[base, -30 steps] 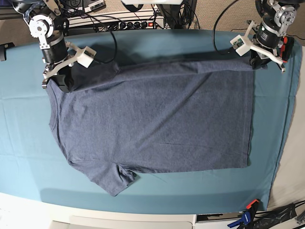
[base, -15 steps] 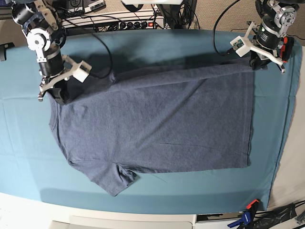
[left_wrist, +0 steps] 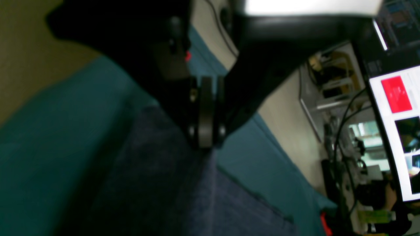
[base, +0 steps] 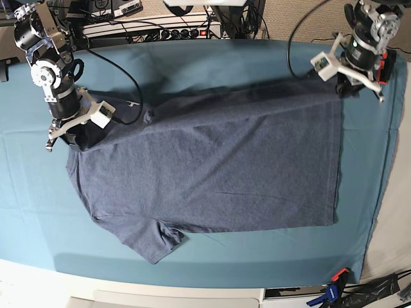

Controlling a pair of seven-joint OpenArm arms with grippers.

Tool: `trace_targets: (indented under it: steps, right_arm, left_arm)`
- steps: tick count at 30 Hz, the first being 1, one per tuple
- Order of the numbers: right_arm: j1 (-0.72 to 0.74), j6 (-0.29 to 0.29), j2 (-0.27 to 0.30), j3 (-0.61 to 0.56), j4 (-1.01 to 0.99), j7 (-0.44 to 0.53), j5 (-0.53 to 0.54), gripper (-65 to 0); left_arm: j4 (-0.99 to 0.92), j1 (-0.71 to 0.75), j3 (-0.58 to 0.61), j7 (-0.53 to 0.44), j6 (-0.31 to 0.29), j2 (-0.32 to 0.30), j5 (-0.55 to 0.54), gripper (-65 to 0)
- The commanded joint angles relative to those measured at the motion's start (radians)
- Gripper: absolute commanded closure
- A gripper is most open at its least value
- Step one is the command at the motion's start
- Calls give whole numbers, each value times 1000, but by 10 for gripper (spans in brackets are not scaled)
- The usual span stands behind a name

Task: Fold the T-shirt properly
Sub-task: 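Fold the shoulder edge over onto the shirt body with both grippers, then lower the folded edge onto the shirt and release both grippers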

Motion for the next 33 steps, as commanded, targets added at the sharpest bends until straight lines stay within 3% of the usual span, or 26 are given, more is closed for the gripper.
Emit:
trace_targets:
  steps: [1, 6, 20, 33]
  right_arm:
    - [10, -14, 16, 10, 12, 4, -4, 0]
    - [10, -14, 16, 10, 12, -1, 6, 0]
    - [10, -5, 14, 10, 10, -2, 32, 0]
    - [10, -3, 14, 10, 10, -2, 32, 0]
  left_arm:
    - [0, -15, -7, -9, 3, -12, -4, 0]
    - [-56, -96, -7, -19, -33, -12, -68, 0]
    - [-98, -190, -7, -56, -64, -30, -165, 0]
    - [-98, -210, -7, -73, -82, -31, -186, 0]
